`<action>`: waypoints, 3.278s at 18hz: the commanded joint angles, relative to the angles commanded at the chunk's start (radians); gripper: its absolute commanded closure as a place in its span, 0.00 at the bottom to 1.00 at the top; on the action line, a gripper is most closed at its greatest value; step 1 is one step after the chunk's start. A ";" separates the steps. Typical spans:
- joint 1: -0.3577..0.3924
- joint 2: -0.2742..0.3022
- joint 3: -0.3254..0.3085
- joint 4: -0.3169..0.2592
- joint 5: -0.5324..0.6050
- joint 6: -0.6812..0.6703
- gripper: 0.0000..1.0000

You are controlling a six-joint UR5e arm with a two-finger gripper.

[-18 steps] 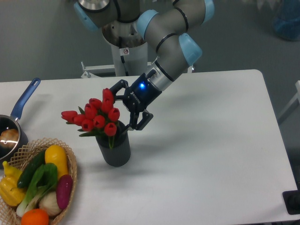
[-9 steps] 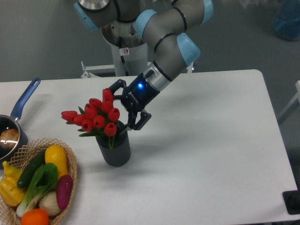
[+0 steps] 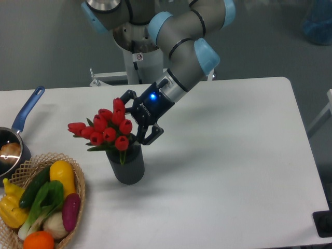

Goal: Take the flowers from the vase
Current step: 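Close the gripper on the tulip stems, then lift the gripped tulips upward, drawing the stems out of the vase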

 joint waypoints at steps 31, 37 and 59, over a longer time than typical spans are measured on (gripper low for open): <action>0.041 0.003 0.040 -0.009 0.000 -0.097 0.50; 0.046 0.031 0.032 -0.012 -0.032 -0.116 0.51; 0.057 0.106 0.032 -0.011 -0.150 -0.232 0.56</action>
